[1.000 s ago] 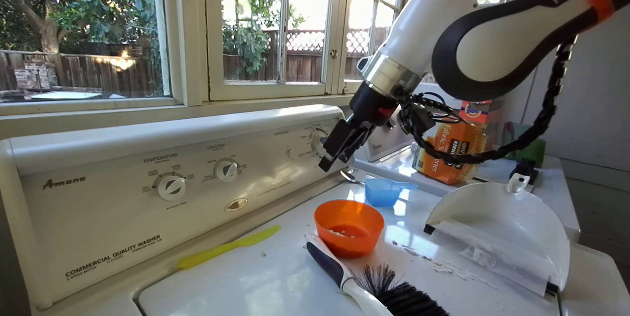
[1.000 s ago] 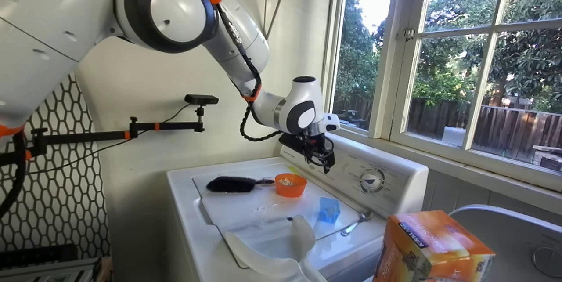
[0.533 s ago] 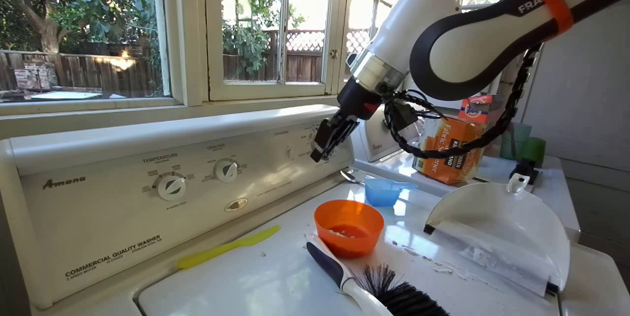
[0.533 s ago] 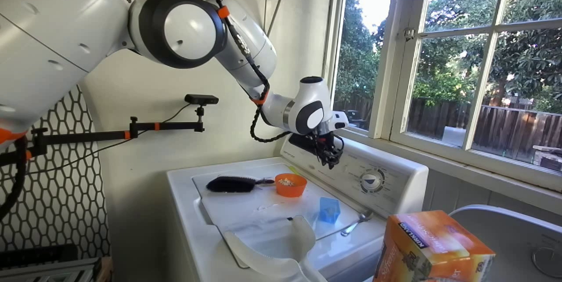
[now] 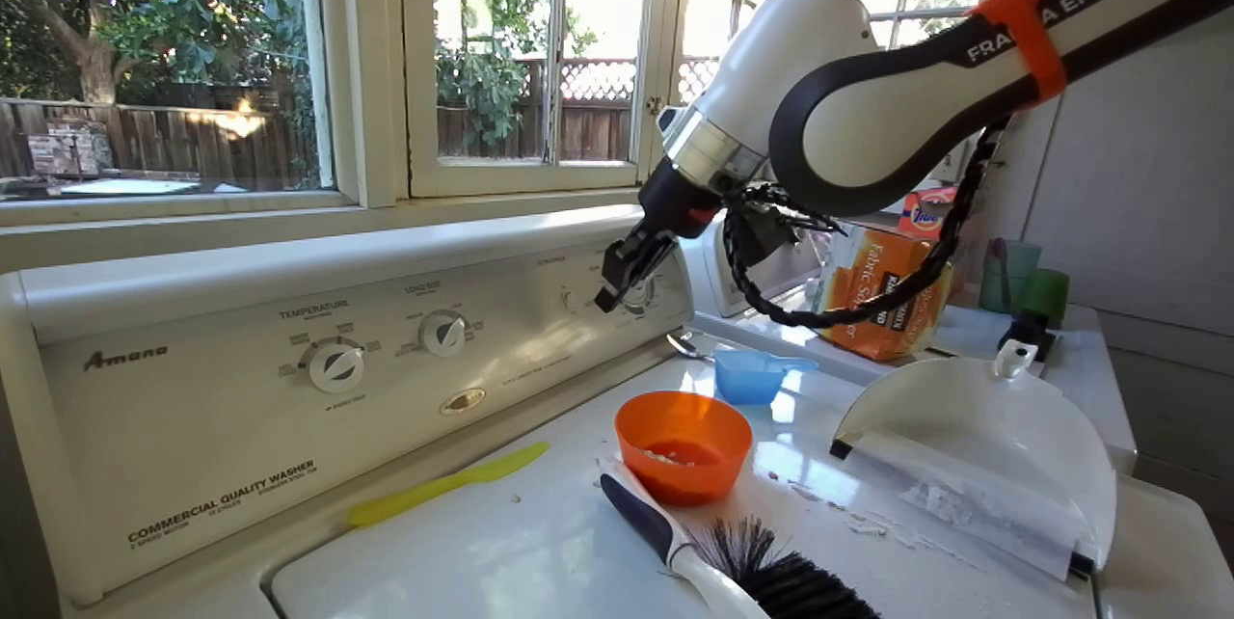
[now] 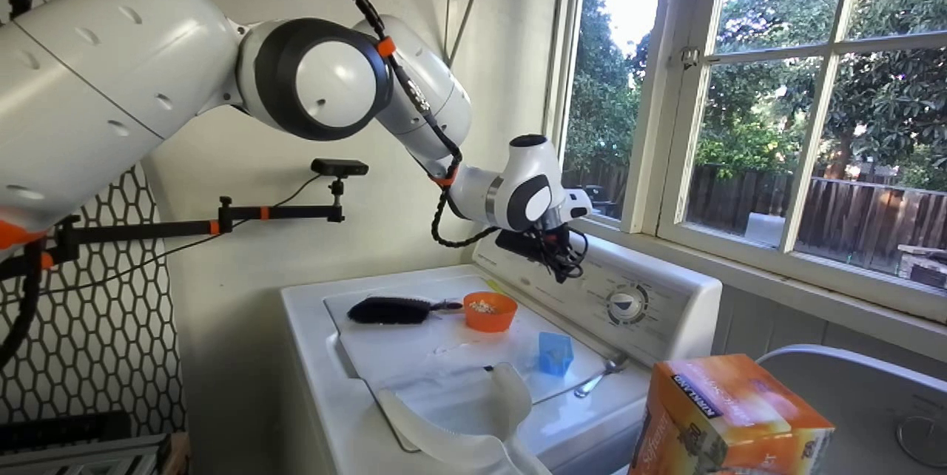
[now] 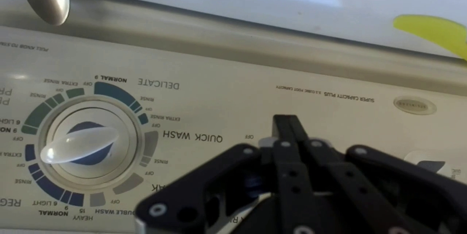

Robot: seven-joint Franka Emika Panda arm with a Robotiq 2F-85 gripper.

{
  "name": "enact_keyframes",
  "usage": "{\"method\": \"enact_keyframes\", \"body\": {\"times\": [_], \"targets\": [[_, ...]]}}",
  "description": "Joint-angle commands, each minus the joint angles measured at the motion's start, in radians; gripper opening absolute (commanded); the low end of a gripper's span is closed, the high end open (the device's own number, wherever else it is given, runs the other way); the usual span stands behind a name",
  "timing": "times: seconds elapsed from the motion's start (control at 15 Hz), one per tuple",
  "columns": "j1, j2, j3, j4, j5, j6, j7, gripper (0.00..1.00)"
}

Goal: Press the switch on the stove.

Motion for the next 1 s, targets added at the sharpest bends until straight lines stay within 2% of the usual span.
{"method": "enact_keyframes", "body": {"times": [0.0,0.93], "targets": [[0.04,0.061,-0.048,0.095,-0.036,-0.032,0.021,0.0],[0.077,0.175,-0.109,0.266,-0.052,-0.049,0.036,0.0]]}}
